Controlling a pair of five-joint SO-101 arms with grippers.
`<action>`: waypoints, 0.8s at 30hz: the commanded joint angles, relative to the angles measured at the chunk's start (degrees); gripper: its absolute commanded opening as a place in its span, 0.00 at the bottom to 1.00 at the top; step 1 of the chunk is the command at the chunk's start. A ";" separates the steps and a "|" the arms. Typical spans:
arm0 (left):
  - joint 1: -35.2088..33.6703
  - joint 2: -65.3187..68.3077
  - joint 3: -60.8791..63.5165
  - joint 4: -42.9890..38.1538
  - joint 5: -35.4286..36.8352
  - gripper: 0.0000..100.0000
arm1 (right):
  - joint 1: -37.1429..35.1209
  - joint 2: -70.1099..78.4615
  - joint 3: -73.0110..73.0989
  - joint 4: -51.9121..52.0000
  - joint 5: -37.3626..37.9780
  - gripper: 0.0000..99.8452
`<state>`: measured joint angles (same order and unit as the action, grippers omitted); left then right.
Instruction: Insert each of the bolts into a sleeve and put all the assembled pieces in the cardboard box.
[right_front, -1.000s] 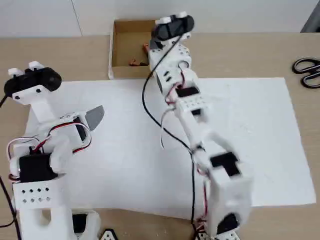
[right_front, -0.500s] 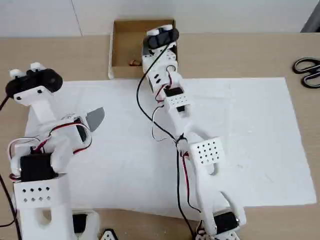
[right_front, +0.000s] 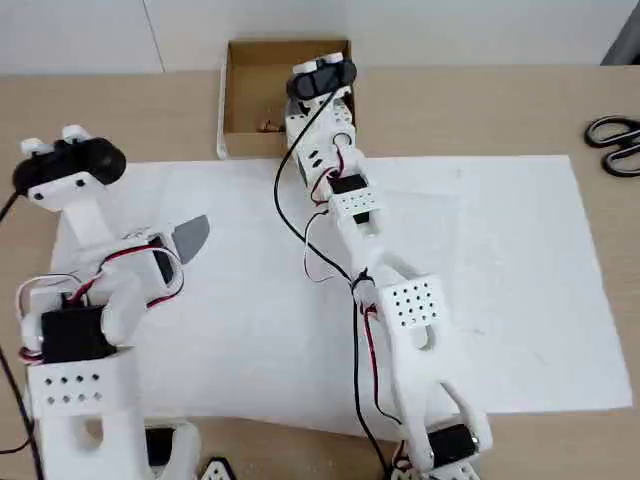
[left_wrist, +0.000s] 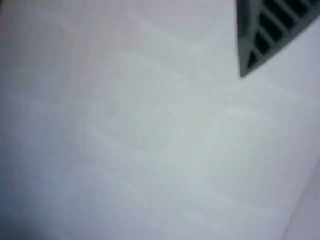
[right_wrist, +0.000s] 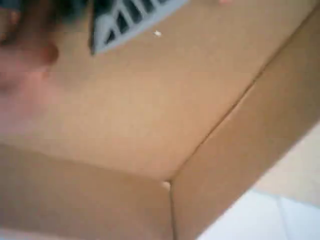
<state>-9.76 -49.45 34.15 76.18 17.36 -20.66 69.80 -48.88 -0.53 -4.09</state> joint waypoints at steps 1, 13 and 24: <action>0.26 -0.70 -0.22 0.18 -0.44 0.31 | 0.75 -1.98 -5.36 0.66 0.44 0.20; 0.35 -0.70 -0.66 -0.26 -3.25 0.31 | 3.74 -8.22 -29.36 22.90 0.44 0.20; 0.26 -15.38 -0.22 -0.26 -12.48 0.31 | 4.26 -17.36 -47.82 51.03 0.44 0.20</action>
<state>-9.76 -59.21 34.15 76.18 6.90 -17.14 61.27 -93.45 45.98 -4.09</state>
